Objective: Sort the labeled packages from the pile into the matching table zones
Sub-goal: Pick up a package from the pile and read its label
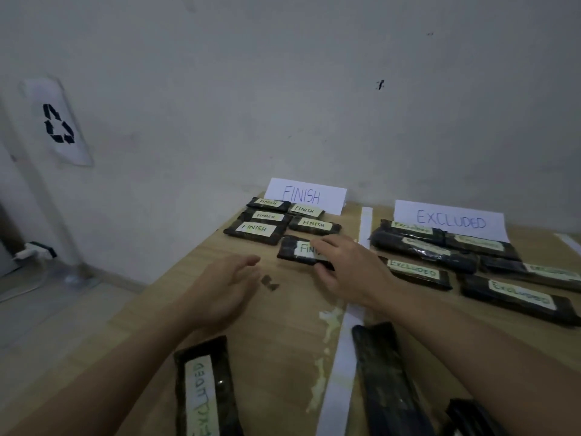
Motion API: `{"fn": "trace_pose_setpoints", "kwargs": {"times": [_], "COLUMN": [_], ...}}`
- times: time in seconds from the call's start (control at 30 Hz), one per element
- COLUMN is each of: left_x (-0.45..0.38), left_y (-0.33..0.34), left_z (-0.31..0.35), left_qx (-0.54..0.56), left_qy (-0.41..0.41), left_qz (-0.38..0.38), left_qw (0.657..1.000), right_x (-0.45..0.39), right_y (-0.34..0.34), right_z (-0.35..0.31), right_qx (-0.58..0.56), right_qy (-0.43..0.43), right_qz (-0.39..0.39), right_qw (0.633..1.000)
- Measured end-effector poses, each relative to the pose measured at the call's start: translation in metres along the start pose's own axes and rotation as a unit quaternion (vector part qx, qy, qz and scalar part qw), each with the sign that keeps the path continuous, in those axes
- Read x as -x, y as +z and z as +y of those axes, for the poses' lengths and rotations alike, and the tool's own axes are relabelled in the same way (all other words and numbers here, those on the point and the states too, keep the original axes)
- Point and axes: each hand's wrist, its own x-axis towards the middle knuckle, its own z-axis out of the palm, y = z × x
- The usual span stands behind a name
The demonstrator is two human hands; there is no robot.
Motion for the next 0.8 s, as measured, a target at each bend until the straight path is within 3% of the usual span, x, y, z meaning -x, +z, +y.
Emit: {"fn": "trace_pose_setpoints", "kwargs": {"times": [0.17,0.4,0.53,0.63,0.8], "left_x": [0.002,0.005,0.007,0.015,0.041], "left_y": [0.006,0.01,0.003,-0.007,-0.028], "left_z": [-0.022,-0.029,-0.028,-0.028,-0.026], "left_qx": [-0.06,-0.049,-0.059,-0.093,-0.154], "left_qy": [0.038,0.064,0.068,0.068,0.067], "left_qz": [-0.039,-0.021,-0.053,-0.092,-0.107], "left_qw": [0.997,0.996,0.994,0.989,0.98], "right_x": [-0.034,-0.055,-0.047,-0.028,0.018], "right_y": [0.019,0.038,0.03,0.017,-0.001], "right_z": [0.008,0.016,0.003,-0.03,-0.084], "right_qx": [-0.008,0.02,0.039,0.009,-0.037], "right_qy": [0.103,0.116,0.053,-0.063,-0.219], "right_qz": [-0.058,-0.054,-0.026,-0.002,-0.058], "right_qw": [0.993,0.992,0.997,0.998,0.973]}}
